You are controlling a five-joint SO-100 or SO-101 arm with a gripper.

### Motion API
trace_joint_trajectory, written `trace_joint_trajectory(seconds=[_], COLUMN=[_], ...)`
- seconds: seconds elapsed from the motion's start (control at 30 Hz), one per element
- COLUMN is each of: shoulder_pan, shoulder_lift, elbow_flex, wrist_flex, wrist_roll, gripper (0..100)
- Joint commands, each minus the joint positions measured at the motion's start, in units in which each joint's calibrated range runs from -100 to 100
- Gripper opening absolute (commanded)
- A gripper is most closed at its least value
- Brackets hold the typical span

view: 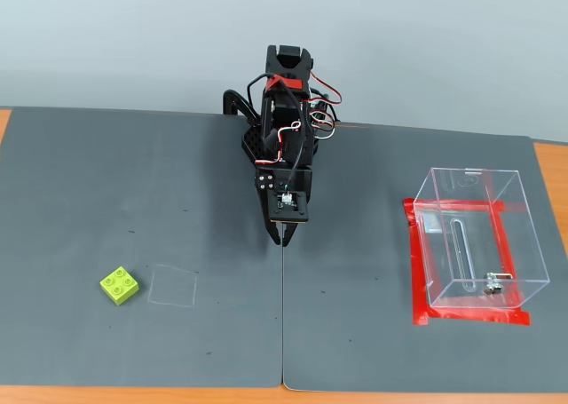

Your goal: Pick the green lego block and place it into the transparent box

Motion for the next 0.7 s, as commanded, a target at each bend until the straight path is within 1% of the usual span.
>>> trace_joint_trajectory(seconds=[0.0, 0.67], shoulder_pan=[0.31, 0.46], shoulder_lift=[-0.43, -0.43], elbow_flex=[-0.27, -0.27], wrist_flex=[-0.22, -0.22], wrist_roll=[-0.12, -0.32], gripper=[2, 2])
